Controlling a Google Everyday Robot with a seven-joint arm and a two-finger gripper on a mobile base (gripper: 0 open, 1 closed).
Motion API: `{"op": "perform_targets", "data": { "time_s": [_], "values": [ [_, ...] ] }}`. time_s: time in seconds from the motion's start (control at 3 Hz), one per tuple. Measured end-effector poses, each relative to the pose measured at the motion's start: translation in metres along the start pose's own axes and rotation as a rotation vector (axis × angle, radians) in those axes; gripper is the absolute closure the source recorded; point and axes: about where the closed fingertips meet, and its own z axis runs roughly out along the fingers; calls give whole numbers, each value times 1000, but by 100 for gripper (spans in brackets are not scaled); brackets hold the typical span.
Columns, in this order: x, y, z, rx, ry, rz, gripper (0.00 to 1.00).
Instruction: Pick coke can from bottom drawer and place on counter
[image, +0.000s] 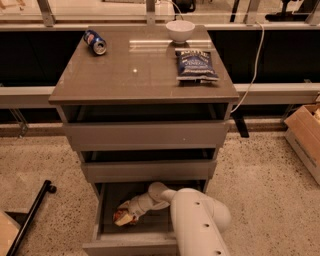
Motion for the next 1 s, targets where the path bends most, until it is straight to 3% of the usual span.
{"op": "perform_targets", "data": {
  "time_s": [0.33,1.0],
  "values": [
    [0,0,0,0,0,0,0],
    [-11,20,-22,34,93,-30,0]
  ]
}}
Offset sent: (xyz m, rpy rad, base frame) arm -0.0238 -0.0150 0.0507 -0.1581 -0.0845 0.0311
